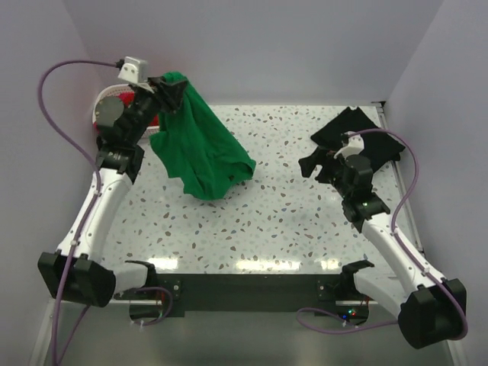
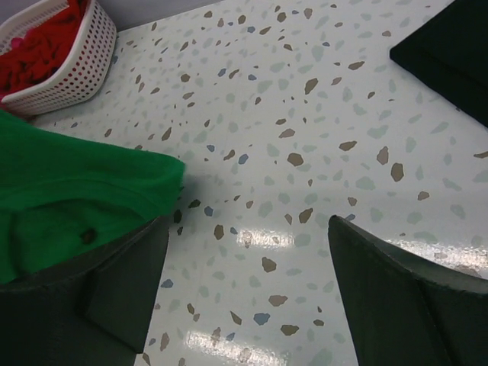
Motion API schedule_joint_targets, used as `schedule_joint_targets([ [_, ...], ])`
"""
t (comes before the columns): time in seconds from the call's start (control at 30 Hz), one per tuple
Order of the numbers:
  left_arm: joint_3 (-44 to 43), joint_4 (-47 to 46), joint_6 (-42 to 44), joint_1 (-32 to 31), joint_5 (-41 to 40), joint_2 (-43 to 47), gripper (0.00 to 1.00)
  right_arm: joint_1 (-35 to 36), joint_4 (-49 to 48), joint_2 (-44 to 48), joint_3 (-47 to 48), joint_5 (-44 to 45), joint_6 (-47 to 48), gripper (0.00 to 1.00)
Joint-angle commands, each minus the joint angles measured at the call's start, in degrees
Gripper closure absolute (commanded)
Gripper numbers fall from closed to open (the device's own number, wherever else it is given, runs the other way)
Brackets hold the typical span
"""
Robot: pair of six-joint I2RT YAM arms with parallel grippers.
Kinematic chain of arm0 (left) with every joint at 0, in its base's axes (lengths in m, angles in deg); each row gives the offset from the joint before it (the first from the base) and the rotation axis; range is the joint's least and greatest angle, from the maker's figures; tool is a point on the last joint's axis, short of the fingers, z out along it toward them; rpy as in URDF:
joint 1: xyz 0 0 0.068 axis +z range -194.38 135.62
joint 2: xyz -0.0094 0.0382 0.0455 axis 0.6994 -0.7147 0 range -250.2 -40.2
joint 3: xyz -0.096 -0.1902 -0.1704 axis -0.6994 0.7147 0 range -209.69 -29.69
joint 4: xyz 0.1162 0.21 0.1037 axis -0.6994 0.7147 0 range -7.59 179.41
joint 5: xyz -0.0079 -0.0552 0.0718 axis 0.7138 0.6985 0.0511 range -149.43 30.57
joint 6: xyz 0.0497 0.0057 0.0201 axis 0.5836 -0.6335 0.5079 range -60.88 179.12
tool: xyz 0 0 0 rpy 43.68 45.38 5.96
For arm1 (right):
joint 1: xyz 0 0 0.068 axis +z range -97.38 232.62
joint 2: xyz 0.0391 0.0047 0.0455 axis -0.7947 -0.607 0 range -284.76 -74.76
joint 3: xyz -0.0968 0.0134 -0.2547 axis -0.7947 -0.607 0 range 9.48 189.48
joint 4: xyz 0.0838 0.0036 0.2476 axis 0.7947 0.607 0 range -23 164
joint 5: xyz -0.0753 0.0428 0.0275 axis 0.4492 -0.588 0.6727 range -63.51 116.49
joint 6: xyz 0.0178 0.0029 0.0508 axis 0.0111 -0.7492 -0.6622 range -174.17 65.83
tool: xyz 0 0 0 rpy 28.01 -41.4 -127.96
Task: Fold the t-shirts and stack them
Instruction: Move the tshirt to the center of the board, then flatten the tshirt out
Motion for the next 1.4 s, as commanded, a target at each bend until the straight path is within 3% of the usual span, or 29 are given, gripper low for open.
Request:
schedule_joint_targets([
  [0.0,7.5,-1.5,-3.8,-0.8,3.9,-5.8,0.52,0.0,-1.7,-1.8,1.6,-5.2,-1.1,0.12],
  [0.03,9.7,-1.3,-3.9,-0.8,-0.8,-6.6,0.38,0.0,-2.2,-3.8,1.8,-6.7,-1.9,0.12],
  [0.07,14.2,-1.3,-4.0,-0.8,-3.4,-7.3,0.33,0.3,-3.5,-4.6,1.8,-8.0,-2.3,0.13],
  [0.17,23.1,-2.1,-3.9,-0.9,-11.0,-6.0,0.24,2.1,-5.0,-8.9,2.0,-10.3,-2.7,0.16],
  [0.23,27.9,-4.8,-3.9,-0.8,-14.8,-4.3,0.21,6.9,-4.5,-10.8,3.0,-7.1,-1.7,0.17],
  [0.43,38.4,-6.6,-3.9,-0.8,-21.8,0.7,0.19,18.2,-5.4,-22.0,5.1,-4.1,-2.3,0.18],
  [0.77,38.3,-9.0,-4.4,-0.8,-22.9,-1.7,0.18,33.9,-6.2,-34.0,7.9,-0.2,-4.6,0.21],
  [1.0,38.6,-10.1,-4.6,-0.8,-21.6,-2.0,0.18,39.2,-3.7,-39.5,11.9,4.8,-4.3,0.27],
  [1.37,38.3,-10.7,-4.6,-0.8,-19.9,-2.4,0.17,41.9,5.8,-46.9,20.3,14.2,-2.6,0.50],
])
